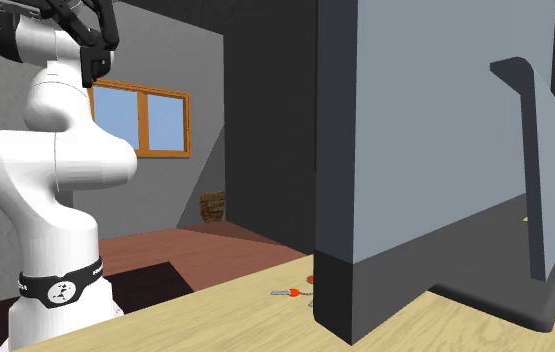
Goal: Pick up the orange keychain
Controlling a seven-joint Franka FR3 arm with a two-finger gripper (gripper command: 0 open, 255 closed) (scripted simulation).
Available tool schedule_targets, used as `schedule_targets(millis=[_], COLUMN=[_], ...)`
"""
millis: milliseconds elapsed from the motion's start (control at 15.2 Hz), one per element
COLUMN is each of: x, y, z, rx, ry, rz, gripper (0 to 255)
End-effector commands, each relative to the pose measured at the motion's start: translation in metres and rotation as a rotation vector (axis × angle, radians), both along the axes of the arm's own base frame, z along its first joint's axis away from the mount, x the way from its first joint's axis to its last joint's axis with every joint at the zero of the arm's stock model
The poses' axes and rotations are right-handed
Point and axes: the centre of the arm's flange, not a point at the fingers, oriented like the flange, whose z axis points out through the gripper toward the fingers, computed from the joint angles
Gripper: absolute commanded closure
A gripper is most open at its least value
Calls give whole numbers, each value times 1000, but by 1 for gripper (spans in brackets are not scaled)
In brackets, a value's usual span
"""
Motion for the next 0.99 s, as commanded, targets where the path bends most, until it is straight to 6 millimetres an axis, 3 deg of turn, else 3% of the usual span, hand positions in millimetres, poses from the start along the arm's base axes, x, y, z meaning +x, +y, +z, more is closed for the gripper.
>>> schedule_targets(millis=[0,924], x=[0,-7], y=[0,156], z=[0,-101], rx=[0,-13], ry=[0,-20], rz=[0,-127], gripper=[0,0])
